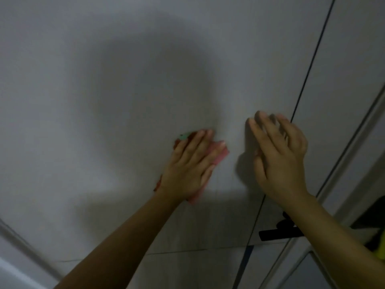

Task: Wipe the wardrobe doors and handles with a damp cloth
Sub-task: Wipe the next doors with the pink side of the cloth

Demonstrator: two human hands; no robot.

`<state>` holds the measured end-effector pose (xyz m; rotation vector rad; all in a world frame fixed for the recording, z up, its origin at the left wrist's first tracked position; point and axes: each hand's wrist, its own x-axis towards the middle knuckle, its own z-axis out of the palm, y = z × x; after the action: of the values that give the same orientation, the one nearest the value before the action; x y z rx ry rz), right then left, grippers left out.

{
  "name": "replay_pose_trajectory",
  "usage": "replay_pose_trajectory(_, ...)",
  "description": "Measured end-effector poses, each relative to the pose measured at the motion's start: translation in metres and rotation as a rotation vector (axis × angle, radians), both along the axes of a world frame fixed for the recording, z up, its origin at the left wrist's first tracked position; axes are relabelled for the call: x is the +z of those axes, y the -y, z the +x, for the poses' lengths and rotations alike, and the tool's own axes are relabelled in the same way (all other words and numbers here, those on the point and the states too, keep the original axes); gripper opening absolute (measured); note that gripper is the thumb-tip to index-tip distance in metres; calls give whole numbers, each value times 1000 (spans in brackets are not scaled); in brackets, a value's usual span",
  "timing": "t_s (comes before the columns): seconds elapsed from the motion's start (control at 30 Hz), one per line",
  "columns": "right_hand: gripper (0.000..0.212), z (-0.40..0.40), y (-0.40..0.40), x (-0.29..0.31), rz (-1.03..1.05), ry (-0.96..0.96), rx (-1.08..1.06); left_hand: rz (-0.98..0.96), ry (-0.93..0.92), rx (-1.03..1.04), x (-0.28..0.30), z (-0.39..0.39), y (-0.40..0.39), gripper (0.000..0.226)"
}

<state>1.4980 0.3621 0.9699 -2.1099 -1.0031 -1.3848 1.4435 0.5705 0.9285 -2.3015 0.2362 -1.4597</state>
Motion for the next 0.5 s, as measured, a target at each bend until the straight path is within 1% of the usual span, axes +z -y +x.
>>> replay_pose_trajectory(0.07,61,5,18,0,41,-14,-54,-104,50,11,17,11,20,55)
replay_pose_trajectory(0.13,64,10,32,-4,91,-39,-110,-142,27,-34,30,27,49,57)
replay_pose_trajectory(0.17,65,13,37,-6,112,-51,-128,-94,-17,-68,31,35,63,57)
replay_pose_trajectory(0.23,64,17,45,-11,131,-69,-146,64,-106,-109,19,44,78,55)
replay_pose_trajectory(0.3,63,21,52,-13,129,-83,-148,150,-154,-97,5,43,76,56)
replay_pose_trajectory(0.4,65,22,63,-19,103,-131,-158,189,-193,-68,8,37,71,53)
replay_pose_trajectory(0.5,63,26,81,-30,96,-205,-187,113,-149,-99,35,46,89,51)
